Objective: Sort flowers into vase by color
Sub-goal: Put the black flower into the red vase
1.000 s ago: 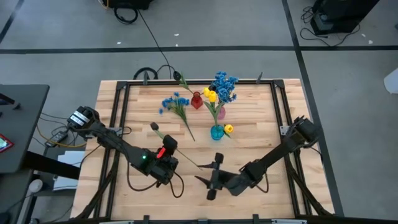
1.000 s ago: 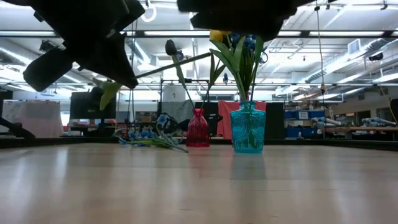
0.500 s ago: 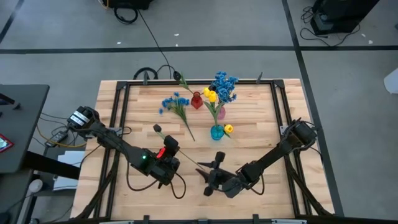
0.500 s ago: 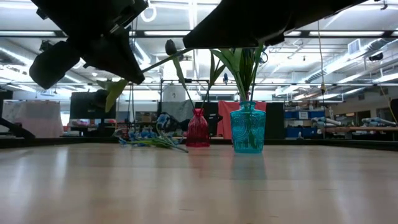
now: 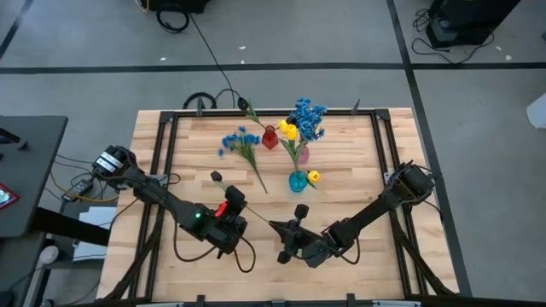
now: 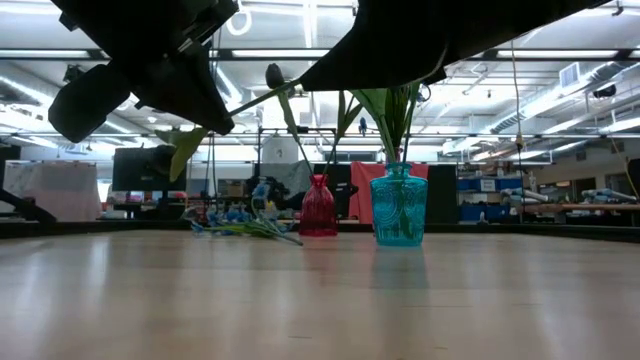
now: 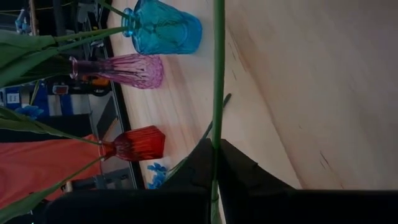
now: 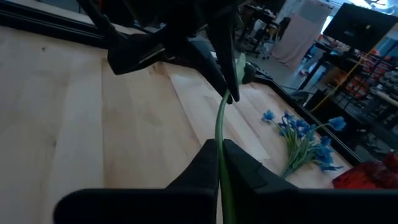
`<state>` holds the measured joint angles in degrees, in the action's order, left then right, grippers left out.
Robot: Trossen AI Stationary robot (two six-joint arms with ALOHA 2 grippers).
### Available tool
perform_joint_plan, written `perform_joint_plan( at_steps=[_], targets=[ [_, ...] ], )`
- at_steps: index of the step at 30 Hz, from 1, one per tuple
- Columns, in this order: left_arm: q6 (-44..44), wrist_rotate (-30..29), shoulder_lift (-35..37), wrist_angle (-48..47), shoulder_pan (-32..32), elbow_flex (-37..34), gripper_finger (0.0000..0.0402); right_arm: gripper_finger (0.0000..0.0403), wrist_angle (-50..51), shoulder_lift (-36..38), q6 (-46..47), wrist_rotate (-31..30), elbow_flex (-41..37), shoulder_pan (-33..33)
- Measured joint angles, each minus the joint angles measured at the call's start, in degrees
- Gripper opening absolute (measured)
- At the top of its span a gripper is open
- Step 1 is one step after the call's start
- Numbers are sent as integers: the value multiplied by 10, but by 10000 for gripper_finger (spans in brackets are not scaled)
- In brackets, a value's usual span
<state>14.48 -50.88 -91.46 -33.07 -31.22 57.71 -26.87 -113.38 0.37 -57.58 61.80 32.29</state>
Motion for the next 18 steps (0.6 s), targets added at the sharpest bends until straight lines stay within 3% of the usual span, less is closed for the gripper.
perform_joint_plan(
  at_steps=[2,14,18],
  targets=[
    [0,0,0,-1,0,0,17,13,0,0,-1,0,0,-2],
    [-9,0,0,-3,0,0,18,10,-4,0,17,7,0,-8],
    [-18,27,0,6,0,0,43,10,-4,0,27,7,-1,-9]
  ],
)
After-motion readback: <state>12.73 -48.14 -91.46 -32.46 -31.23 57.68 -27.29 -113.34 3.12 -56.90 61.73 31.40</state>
